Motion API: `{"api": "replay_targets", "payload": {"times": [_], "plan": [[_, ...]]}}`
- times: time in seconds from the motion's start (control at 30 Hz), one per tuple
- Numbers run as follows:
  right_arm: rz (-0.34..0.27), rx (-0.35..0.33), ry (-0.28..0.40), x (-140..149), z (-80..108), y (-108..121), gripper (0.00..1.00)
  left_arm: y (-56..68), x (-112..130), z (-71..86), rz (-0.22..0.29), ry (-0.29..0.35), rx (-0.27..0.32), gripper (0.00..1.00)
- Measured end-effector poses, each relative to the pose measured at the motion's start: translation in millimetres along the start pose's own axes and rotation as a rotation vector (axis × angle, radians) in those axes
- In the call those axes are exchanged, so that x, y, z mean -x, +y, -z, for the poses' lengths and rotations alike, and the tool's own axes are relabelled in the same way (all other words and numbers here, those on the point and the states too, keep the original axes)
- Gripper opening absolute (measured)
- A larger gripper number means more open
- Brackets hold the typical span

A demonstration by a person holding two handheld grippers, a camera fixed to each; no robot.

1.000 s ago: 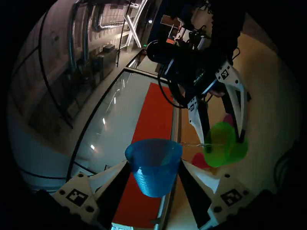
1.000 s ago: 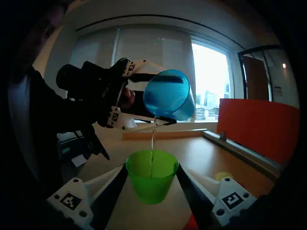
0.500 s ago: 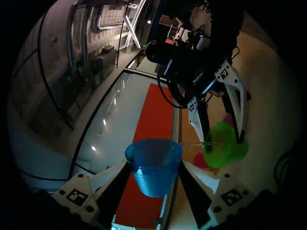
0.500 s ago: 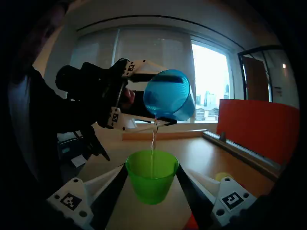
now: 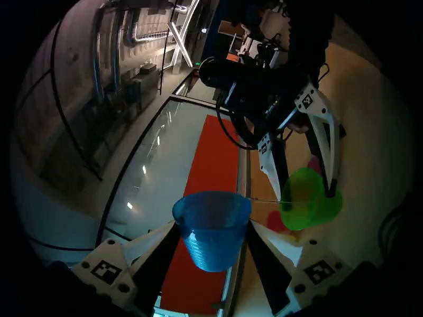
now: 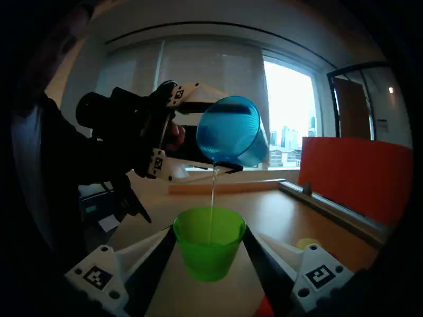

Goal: Pour water

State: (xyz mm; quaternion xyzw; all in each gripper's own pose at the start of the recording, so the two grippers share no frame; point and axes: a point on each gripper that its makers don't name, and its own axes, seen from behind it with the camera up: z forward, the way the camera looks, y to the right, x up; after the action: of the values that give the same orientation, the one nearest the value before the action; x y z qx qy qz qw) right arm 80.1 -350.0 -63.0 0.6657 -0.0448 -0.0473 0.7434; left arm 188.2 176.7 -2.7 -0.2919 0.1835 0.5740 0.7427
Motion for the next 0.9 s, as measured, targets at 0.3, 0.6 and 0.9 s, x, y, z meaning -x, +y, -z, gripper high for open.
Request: {"api": "replay_targets", "payload": {"times": [0.3,0.6,0.9], "plan": [[-0.002,-0.001,0.005,-0.7,-2.1,-0.2,0.92,-2.1,-0.1,1.5,0.004,0.001,-0.001,0.83],[-0.005,0.000,0.011,-0.5,-1.1,-0.9,0.92,-2.4,-2.1,2.0,-0.008,0.003,0.000,0.83],[-0.005,0.003,0.018,-0.5,0.8,0.6,0.92,-1.6,-2.5,-1.1,-0.020,0.005,-0.001,0.83]]}}
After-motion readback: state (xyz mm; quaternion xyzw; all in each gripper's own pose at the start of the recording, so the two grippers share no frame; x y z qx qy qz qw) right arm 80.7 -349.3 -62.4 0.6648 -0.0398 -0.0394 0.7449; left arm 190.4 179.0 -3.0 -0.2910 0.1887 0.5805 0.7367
